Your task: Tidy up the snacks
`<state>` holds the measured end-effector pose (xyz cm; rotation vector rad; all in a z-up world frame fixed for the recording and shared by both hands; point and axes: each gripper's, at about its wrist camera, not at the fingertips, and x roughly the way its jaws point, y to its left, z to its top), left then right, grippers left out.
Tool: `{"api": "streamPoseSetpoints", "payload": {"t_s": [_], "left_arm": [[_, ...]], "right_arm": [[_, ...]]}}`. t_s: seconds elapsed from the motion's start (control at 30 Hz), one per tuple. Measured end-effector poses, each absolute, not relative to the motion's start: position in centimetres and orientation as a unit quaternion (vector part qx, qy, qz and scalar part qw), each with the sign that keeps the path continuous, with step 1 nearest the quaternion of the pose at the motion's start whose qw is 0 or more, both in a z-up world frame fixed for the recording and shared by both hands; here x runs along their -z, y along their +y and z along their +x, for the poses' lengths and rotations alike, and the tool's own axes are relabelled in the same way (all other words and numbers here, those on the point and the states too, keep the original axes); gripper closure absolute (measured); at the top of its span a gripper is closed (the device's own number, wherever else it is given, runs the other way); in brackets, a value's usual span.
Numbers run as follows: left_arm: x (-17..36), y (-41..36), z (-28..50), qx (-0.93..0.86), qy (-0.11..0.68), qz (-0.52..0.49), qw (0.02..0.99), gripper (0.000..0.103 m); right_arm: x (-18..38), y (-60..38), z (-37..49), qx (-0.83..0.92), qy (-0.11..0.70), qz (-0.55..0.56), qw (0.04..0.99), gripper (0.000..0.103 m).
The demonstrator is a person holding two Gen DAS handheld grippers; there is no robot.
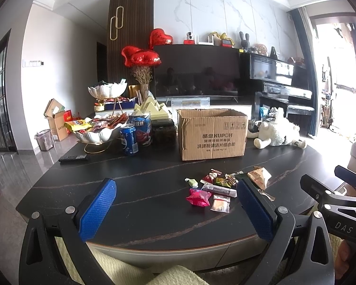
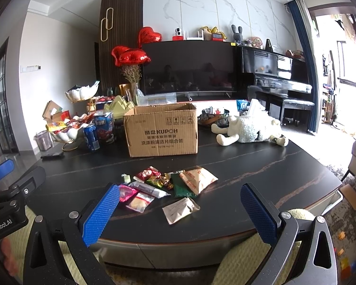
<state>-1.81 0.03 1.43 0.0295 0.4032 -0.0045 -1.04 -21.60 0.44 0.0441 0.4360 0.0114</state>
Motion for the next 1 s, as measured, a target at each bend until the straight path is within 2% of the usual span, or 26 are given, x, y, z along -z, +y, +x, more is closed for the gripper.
{"api": "streamPoseSetpoints", "payload": {"t_s": [0.33,0.7,1.0], "left_arm": [[-1.2,0.6,-0.8,0.004,0.211,0.008,0.977,0.0],[2.0,1.2,3.3,0.009,0.255,0.0,0.967,0.0],[4.6,0.0,8.1,0.028,0.292,0.008,0.956,0.008]], "right_arm": [[0.8,-21.3,0.5,-0.019,0.244,0.032,0.969,0.0],[4.4,-20.1,4.2,-0.033,0.293,0.045,0.955,0.001],[8.0,-20.9,9.0,-0.025,0.367,0.089,0.925,0.012]]}}
